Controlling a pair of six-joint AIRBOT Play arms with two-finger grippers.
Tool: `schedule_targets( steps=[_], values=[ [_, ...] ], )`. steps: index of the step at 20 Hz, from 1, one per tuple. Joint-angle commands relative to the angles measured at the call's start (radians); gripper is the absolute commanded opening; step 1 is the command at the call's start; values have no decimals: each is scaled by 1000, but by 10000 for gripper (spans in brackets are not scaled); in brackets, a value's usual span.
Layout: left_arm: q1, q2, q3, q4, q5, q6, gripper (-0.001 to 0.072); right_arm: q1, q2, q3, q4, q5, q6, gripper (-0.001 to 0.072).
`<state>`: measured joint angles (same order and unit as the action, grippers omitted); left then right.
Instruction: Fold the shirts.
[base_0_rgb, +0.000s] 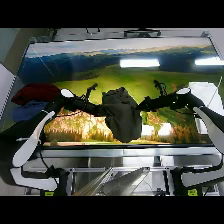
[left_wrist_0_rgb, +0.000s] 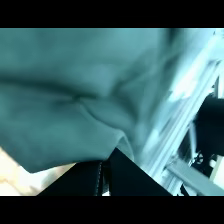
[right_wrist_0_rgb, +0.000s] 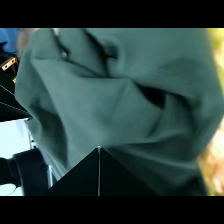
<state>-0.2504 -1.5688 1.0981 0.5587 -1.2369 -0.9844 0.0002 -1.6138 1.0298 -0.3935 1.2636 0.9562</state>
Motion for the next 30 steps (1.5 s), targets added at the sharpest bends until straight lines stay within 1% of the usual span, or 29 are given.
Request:
schedule_targets(
  steps=[1,3,6,7,8,9,10,12,13,15,16,18,19,21,23,26,28,29,30],
  values=[
    [12,137,77,0,-18,-49,-1,1,47,80,31,80,-6,16],
    [35,220,111,0,-19,-62,0,1,100,113,27,79,-7,16],
    [82,314,71,0,-23,-76,3,1,153,120,-20,44,-2,18],
    [93,333,34,0,-26,-76,3,1,150,120,-55,38,0,47],
    [98,351,-14,0,-29,-75,3,2,142,119,-110,26,19,294],
    [105,367,-67,11,-31,-75,3,2,130,119,-165,10,40,515],
    [113,380,-109,47,-44,-76,2,1,114,119,-210,-8,48,527],
    [142,414,-183,138,-87,-110,2,1,79,120,-278,-53,69,527],
    [169,445,-221,167,-99,-118,2,1,58,120,-280,-68,69,527],
    [231,521,-282,176,-103,-121,4,2,11,120,-276,-93,69,527],
    [265,563,-312,177,-108,-121,21,3,-16,120,-275,-104,78,526],
    [318,626,-367,177,-127,-112,22,4,-75,120,-236,-105,79,526],
    [341,650,-396,177,-126,-110,22,6,-101,120,-202,-105,63,523],
    [374,676,-455,176,-126,-80,22,23,-140,120,-131,-105,34,519],
    [393,681,-499,177,-126,-71,22,55,-164,121,-78,-114,12,516],
    [404,680,-543,177,-126,-42,22,119,-180,121,-72,-182,13,492],
    [404,680,-546,181,-125,-32,21,156,-181,122,-64,-229,13,490],
    [404,680,-546,181,-123,-26,22,168,-181,122,-53,-245,12,423],
    [404,680,-546,183,-122,-25,22,177,-181,123,-40,-260,11,308]
  ],
)
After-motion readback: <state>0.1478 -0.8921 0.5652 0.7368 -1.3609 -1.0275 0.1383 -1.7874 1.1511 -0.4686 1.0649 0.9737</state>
